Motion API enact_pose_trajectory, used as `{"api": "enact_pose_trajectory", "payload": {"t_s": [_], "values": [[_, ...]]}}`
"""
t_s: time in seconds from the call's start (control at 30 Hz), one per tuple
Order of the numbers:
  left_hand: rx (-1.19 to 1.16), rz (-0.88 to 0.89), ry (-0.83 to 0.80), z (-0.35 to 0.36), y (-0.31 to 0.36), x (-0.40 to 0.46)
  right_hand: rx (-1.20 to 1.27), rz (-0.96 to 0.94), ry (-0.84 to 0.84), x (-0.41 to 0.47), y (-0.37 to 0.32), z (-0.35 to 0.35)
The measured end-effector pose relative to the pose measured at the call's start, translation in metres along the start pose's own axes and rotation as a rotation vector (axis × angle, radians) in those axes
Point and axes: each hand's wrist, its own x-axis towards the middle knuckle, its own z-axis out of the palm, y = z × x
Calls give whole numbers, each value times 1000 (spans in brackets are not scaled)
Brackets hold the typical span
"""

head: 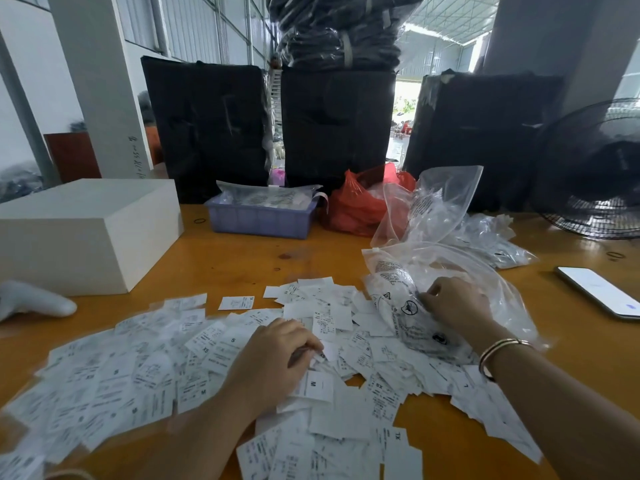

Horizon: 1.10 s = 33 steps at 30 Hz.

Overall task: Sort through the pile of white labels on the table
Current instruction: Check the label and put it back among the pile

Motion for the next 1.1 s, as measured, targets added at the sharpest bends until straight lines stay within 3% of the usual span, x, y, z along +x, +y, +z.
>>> {"api": "enact_pose_trajectory", "payload": {"t_s": [0.23,0.4,0.5,0.57,0.63,0.7,0.77,0.87,0.97,1.1], "values": [[-20,-7,3,0,0,0,207,44,62,0,1,6],[-24,-19,19,1,-1,0,272,-48,325,-8,3,3],[-7,-8,127,-3,2,0,563,-193,451,-24,-19,-12],[11,4,205,-5,5,1,769,-287,343,-41,-42,-19],[-49,-41,241,-9,10,2,903,-395,107,-62,-62,-16],[-191,-116,225,-10,12,2,964,-463,-158,-82,-80,-6],[-356,-218,150,-12,13,1,1033,-470,-299,-95,-93,6],[-439,-280,103,-11,15,4,1123,-471,-308,-101,-103,17],[-455,-301,249,-8,15,5,1121,-455,-252,-102,-104,28],[-541,-425,363,-6,8,5,641,-426,-62,-99,-98,39]]}}
